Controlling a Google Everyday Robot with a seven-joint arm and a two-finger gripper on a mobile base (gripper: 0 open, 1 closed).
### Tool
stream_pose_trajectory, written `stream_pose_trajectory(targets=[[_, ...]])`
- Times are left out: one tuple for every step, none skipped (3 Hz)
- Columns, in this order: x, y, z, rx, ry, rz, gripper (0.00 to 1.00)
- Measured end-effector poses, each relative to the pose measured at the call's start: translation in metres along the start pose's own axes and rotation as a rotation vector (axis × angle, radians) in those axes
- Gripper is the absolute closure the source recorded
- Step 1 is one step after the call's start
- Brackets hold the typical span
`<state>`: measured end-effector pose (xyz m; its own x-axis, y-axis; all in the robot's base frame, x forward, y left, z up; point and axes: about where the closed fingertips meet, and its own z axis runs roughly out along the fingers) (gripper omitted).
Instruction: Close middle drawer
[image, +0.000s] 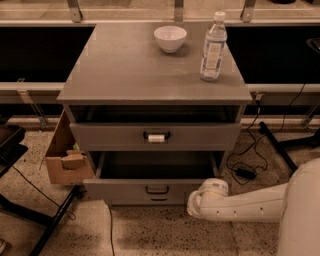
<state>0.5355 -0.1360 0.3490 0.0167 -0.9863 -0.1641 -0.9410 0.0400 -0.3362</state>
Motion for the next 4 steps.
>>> stream_pose_trajectory(targets=[[0.012,-0.035,0.001,0.02,0.025,-0.022,1.0],[0.02,-0.058,0.001,0.035,0.043,-0.036,1.0],[0.031,-0.089,0.003,0.039,0.069,-0.05,1.0],[0.038,-0.108,0.003,0.041,0.085,-0.058,1.0]])
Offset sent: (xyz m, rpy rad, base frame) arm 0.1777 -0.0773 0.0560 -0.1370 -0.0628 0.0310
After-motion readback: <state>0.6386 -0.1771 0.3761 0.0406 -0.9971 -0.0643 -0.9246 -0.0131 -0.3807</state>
